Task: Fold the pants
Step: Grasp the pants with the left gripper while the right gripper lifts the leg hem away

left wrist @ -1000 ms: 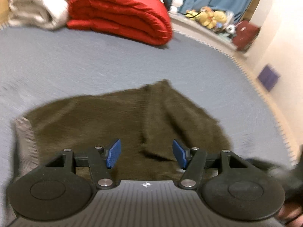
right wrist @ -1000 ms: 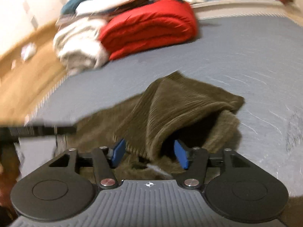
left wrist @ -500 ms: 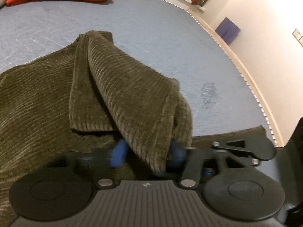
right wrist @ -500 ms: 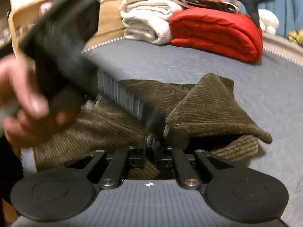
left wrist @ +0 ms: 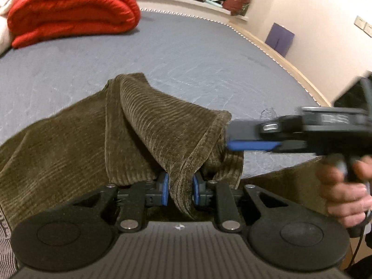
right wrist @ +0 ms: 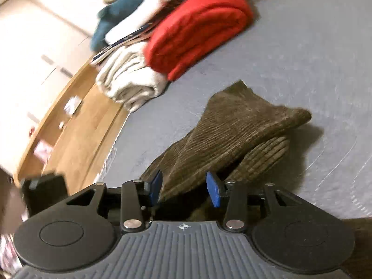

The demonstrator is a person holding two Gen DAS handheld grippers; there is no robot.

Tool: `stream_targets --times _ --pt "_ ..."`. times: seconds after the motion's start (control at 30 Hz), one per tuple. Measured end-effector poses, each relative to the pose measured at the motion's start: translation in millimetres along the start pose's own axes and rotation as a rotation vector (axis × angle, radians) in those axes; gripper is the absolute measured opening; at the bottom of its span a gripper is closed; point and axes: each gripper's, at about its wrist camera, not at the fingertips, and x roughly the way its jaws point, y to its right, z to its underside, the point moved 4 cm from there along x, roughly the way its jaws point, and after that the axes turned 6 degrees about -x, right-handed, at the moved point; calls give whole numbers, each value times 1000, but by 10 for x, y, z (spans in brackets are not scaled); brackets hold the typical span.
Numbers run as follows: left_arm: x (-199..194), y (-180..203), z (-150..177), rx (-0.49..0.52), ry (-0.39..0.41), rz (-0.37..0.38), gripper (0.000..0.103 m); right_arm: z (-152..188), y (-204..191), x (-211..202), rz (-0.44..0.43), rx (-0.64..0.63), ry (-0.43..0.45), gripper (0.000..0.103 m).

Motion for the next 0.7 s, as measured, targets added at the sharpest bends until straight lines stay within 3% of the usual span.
stream_targets --times 0.1,0.17,0.4,0.57,0.6,0.67,0.7 --pt "18 11 -16 17 19 2 22 40 102 273 69 116 -75 45" --pt "-24 22 9 35 27 8 22 63 166 360 76 200 -74 48" --pt "-149 202 4 112 83 53 22 -69 377 703 95 351 18 50" --pt "-393 466 28 285 142 103 21 -338 616 834 76 439 144 50" --pt "-420 505 37 319 148 99 21 -382 646 860 69 438 156 47" --pt "-449 527 37 344 153 97 17 -488 611 901 93 391 169 22" --pt "-453 516 16 333 151 105 17 -560 540 909 104 334 168 16"
